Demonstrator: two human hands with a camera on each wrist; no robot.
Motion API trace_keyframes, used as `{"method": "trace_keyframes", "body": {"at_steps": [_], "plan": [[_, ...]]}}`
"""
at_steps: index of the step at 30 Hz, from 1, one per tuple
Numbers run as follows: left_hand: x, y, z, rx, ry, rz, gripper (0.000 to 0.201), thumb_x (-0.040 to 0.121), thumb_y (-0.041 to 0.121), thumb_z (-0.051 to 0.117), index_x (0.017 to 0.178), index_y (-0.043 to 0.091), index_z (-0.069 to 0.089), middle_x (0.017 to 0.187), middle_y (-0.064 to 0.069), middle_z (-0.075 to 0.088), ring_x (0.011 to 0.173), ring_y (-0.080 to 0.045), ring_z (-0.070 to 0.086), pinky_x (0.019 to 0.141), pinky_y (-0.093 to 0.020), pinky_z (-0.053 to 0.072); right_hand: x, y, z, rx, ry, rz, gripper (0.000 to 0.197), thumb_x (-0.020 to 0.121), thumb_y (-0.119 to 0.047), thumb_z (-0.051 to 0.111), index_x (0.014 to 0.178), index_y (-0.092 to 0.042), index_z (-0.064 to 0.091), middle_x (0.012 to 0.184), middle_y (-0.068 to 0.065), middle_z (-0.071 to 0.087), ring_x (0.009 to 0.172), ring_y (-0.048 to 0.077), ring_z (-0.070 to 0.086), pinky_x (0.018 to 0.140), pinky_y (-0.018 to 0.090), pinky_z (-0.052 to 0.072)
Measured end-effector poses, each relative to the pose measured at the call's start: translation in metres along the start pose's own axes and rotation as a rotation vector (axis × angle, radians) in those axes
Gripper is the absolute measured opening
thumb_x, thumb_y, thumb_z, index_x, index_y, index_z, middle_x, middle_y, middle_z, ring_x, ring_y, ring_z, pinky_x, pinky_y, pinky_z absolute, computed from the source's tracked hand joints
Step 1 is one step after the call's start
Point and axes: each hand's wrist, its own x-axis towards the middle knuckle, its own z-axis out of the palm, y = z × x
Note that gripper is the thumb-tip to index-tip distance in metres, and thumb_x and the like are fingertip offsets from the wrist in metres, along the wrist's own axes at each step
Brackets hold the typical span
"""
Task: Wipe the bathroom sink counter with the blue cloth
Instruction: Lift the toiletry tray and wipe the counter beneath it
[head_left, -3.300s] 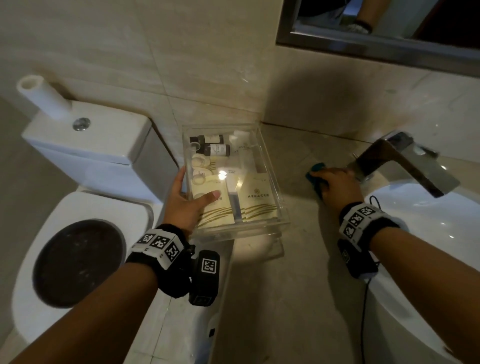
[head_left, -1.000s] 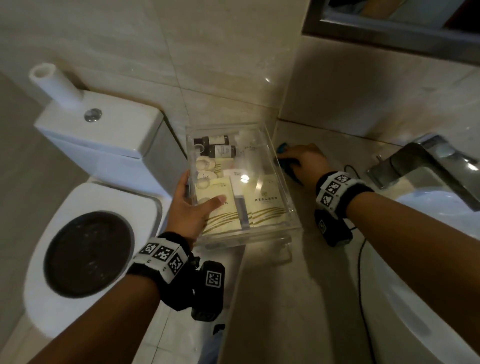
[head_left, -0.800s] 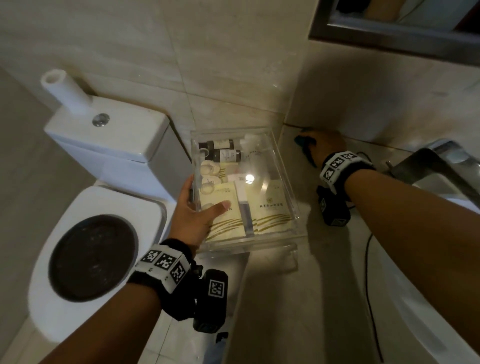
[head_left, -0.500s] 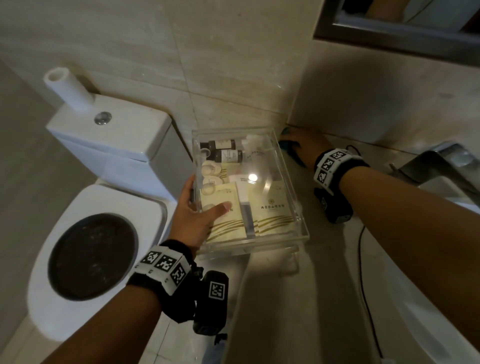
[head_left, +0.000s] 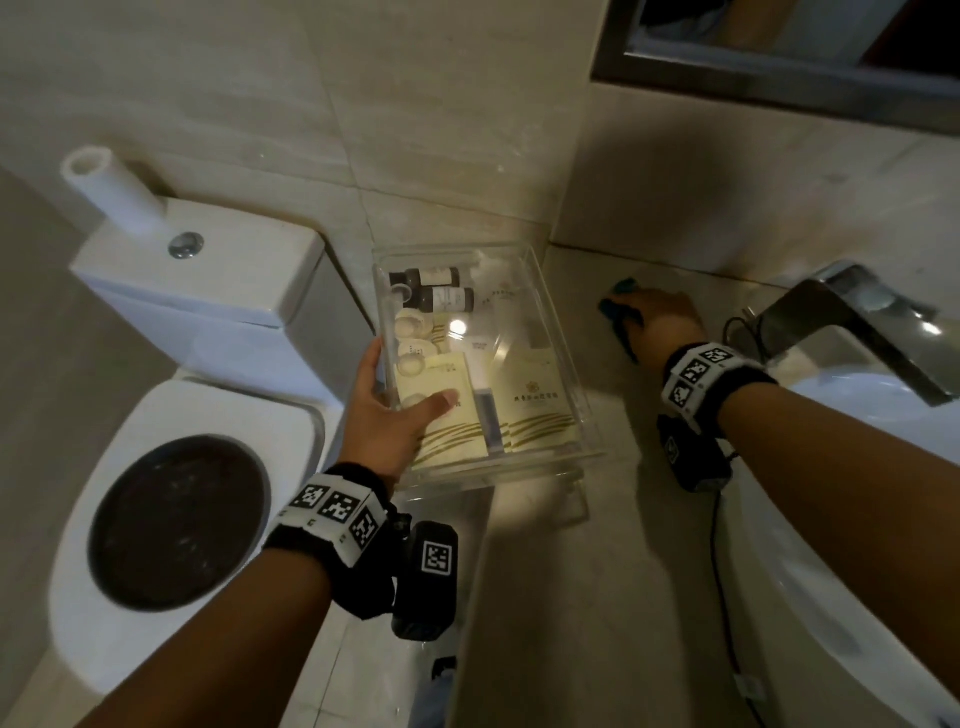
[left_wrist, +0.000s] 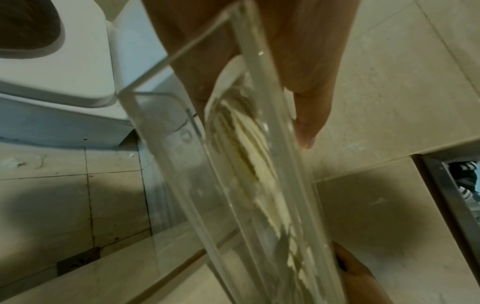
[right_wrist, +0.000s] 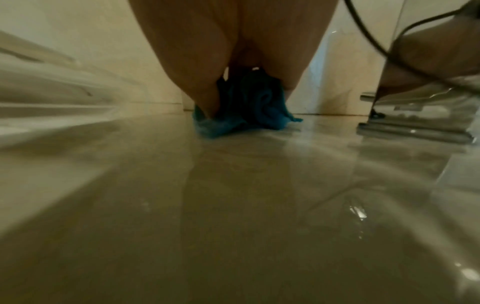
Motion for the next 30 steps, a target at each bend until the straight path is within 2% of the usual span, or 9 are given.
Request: {"method": "trace_keyframes", "body": {"at_steps": [2, 5, 8, 12, 15, 19, 24, 26, 30], "plan": [[0.000, 0.002, 0.002, 0.013, 0.006, -0.006, 0.079, 0.074, -0.002, 0.074, 0.126, 0.043, 0.036, 0.113, -0.009, 0.066, 0.097, -0.023, 0.068, 0.079, -0.043, 0.057, -0.014, -0.006, 0.013, 0.025, 0.095, 0.005, 0.037, 0.094, -0.026, 0.042, 0.130, -0.022, 0.052, 0.134, 0.011, 0.053, 0.119, 0.037, 0.046, 0.103, 0.041, 0.038], [-0.002, 0.004, 0.005, 0.032, 0.000, -0.037, 0.088, 0.074, -0.002, 0.074, 0.138, 0.038, 0.029, 0.115, -0.010, 0.065, 0.099, -0.024, 0.066, 0.085, -0.046, 0.055, -0.043, -0.009, 0.027, 0.077, 0.092, -0.195, 0.032, 0.090, -0.015, 0.049, 0.118, -0.021, 0.063, 0.119, 0.011, 0.064, 0.108, 0.035, 0.055, 0.095, 0.038, 0.044], [-0.003, 0.002, 0.005, 0.045, -0.017, -0.053, 0.089, 0.074, 0.000, 0.075, 0.140, 0.038, 0.027, 0.116, -0.009, 0.065, 0.103, -0.025, 0.065, 0.089, -0.049, 0.053, -0.048, 0.008, 0.017, 0.090, 0.076, -0.275, 0.029, 0.089, -0.007, 0.053, 0.114, -0.015, 0.066, 0.120, 0.011, 0.064, 0.108, 0.031, 0.059, 0.095, 0.033, 0.042], [0.000, -0.004, 0.003, 0.059, -0.013, -0.048, 0.092, 0.073, 0.004, 0.077, 0.141, 0.039, 0.026, 0.113, -0.008, 0.066, 0.101, -0.024, 0.066, 0.089, -0.049, 0.053, -0.020, 0.050, 0.011, 0.136, 0.077, -0.020, 0.034, 0.091, -0.004, 0.053, 0.124, -0.005, 0.056, 0.130, 0.023, 0.054, 0.120, 0.041, 0.048, 0.103, 0.022, 0.036], [-0.001, -0.007, 0.002, 0.074, -0.004, -0.037, 0.098, 0.065, 0.014, 0.084, 0.139, 0.046, 0.028, 0.116, -0.010, 0.065, 0.104, -0.025, 0.065, 0.089, -0.050, 0.053, -0.027, 0.049, 0.017, 0.102, 0.180, 0.188, 0.037, 0.093, -0.010, 0.049, 0.129, -0.014, 0.053, 0.138, 0.019, 0.047, 0.126, 0.042, 0.040, 0.111, 0.043, 0.031], [-0.005, -0.002, 0.004, 0.103, -0.029, -0.004, 0.096, 0.071, 0.009, 0.080, 0.140, 0.046, 0.025, 0.113, -0.011, 0.066, 0.100, -0.026, 0.067, 0.086, -0.050, 0.054, -0.070, 0.007, 0.024, 0.108, 0.160, -0.044, 0.036, 0.086, -0.002, 0.057, 0.120, -0.012, 0.062, 0.129, 0.014, 0.057, 0.119, 0.032, 0.052, 0.102, 0.028, 0.035], [-0.007, 0.001, 0.007, 0.140, -0.050, 0.007, 0.095, 0.073, 0.007, 0.078, 0.142, 0.043, 0.023, 0.112, -0.010, 0.067, 0.101, -0.025, 0.066, 0.087, -0.050, 0.054, -0.099, 0.007, 0.030, 0.101, 0.046, -0.222, 0.033, 0.085, 0.001, 0.055, 0.113, -0.012, 0.067, 0.128, 0.012, 0.058, 0.119, 0.031, 0.052, 0.102, 0.029, 0.033], [-0.007, 0.000, 0.008, 0.137, -0.056, 0.004, 0.094, 0.073, 0.007, 0.078, 0.141, 0.043, 0.025, 0.112, -0.009, 0.067, 0.100, -0.025, 0.067, 0.086, -0.050, 0.055, -0.094, 0.018, 0.027, 0.129, 0.075, -0.186, 0.034, 0.086, 0.002, 0.054, 0.113, -0.013, 0.067, 0.129, 0.011, 0.058, 0.120, 0.029, 0.052, 0.103, 0.027, 0.032], [-0.007, 0.000, 0.008, 0.142, -0.052, 0.018, 0.093, 0.074, 0.005, 0.077, 0.142, 0.040, 0.025, 0.109, -0.007, 0.067, 0.098, -0.021, 0.067, 0.082, -0.042, 0.057, -0.091, 0.046, 0.016, 0.209, 0.233, 0.177, 0.040, 0.084, 0.002, 0.053, 0.119, -0.014, 0.063, 0.132, 0.013, 0.055, 0.121, 0.033, 0.050, 0.105, 0.031, 0.033]]}}
